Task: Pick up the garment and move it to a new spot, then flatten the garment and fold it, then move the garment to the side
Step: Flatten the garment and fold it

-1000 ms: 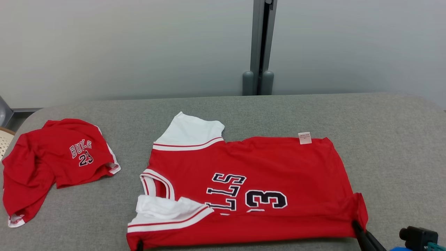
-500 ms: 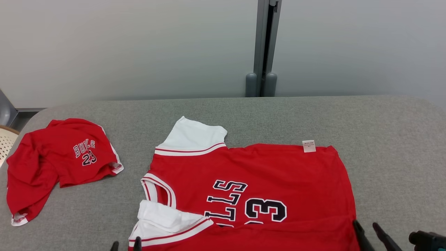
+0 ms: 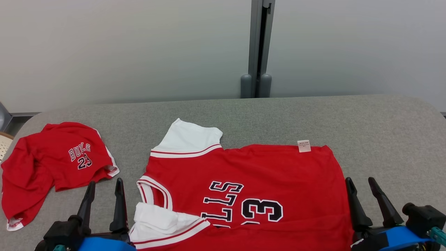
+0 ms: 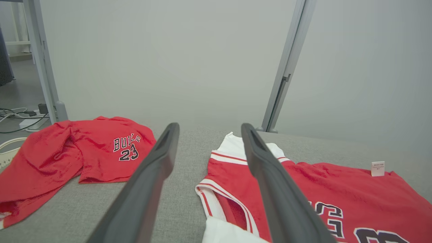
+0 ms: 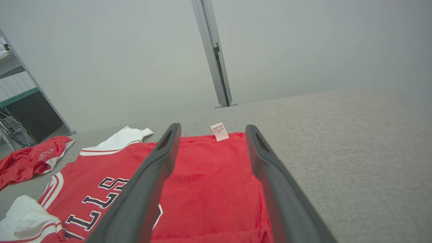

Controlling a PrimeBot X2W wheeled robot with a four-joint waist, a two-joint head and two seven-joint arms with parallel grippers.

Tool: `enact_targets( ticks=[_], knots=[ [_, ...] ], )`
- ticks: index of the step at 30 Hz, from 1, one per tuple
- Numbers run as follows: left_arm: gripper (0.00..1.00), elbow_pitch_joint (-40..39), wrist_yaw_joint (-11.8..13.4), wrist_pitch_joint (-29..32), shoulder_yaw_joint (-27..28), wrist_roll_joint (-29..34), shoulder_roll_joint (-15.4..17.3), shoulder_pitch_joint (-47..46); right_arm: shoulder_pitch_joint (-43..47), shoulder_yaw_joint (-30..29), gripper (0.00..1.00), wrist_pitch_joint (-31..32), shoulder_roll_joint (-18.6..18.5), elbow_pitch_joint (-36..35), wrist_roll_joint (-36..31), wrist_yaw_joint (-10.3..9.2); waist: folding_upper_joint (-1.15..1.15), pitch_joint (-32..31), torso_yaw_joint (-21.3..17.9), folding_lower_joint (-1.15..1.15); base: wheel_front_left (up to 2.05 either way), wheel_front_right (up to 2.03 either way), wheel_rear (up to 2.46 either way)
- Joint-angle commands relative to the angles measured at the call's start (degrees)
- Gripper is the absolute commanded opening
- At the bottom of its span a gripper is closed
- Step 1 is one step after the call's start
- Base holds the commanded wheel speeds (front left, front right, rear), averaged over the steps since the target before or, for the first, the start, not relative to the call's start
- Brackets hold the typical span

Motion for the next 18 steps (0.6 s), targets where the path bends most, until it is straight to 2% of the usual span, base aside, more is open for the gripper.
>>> enact_targets(
  ticks=[1,12,18],
  knots=[
    [1.0,-0.6,0.0,-0.3,0.6,1.2,-0.4,-1.3,-1.1,0.3,1.0,-0.7,0.4,-0.3,-0.8,0.01,0.0,0.0,-0.1,-0.01,0.0,0.0,0.0],
    [1.0,0.3,-1.5,-0.3,3.3,9.7,-3.6,-6.3,-3.4,-0.6,1.0,-2.3,4.0,-1.3,-5.8,0.01,0.0,0.3,-0.4,-0.01,0.0,0.0,0.0],
    [1.0,7.3,-2.5,-0.3,4.4,12.9,-4.3,-7.1,-3.3,-2.4,1.0,-2.4,5.5,0.0,-9.6,0.01,0.0,0.6,-1.2,-0.01,0.0,0.0,0.0]
  ],
)
